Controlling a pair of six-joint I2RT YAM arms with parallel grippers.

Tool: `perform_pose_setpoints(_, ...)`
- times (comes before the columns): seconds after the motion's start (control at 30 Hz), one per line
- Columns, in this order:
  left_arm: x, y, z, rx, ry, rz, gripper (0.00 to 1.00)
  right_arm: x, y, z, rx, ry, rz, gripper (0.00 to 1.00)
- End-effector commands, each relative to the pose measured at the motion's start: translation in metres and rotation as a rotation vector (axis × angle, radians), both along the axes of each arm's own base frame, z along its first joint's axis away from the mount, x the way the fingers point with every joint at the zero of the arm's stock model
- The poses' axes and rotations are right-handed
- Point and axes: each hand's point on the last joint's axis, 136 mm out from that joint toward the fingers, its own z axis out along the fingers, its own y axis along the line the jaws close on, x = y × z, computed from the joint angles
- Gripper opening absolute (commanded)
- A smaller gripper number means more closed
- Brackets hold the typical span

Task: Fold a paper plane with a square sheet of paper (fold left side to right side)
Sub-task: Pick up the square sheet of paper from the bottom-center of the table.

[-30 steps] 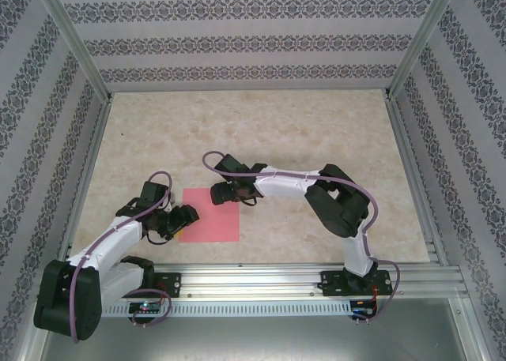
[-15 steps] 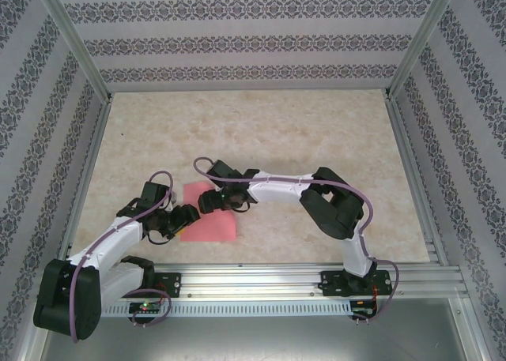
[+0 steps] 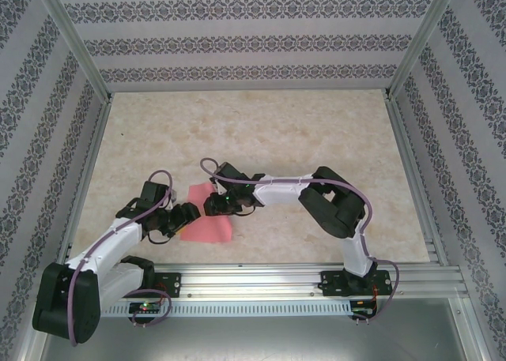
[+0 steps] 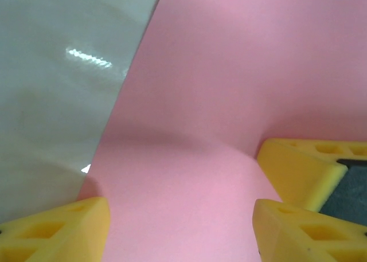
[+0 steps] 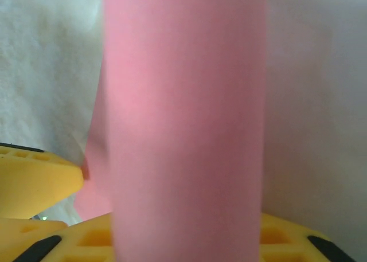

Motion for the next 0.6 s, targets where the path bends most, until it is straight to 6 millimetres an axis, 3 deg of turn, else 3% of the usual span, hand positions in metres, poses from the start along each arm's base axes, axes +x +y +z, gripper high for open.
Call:
perform_pose_setpoints(0.0,0.012,-0.006,0.022,-0.013,-0.062,-0.008,0.69,0.009,0.004,0.027,0.115,-0.013,-0.024,0.32)
perform_pose_setpoints(0.33,0.038,-0.007,0.068,0.013,-0.175,-0.032,0.73,0.026,-0.024,0.045,0.258,-0.017,-0.085,0.26)
perform_pose_setpoints(0.57,0.046,-0.010,0.078,0.013,-0.191,-0.047,0.73,0.029,-0.035,0.050,0.323,0.002,-0.107,0.23)
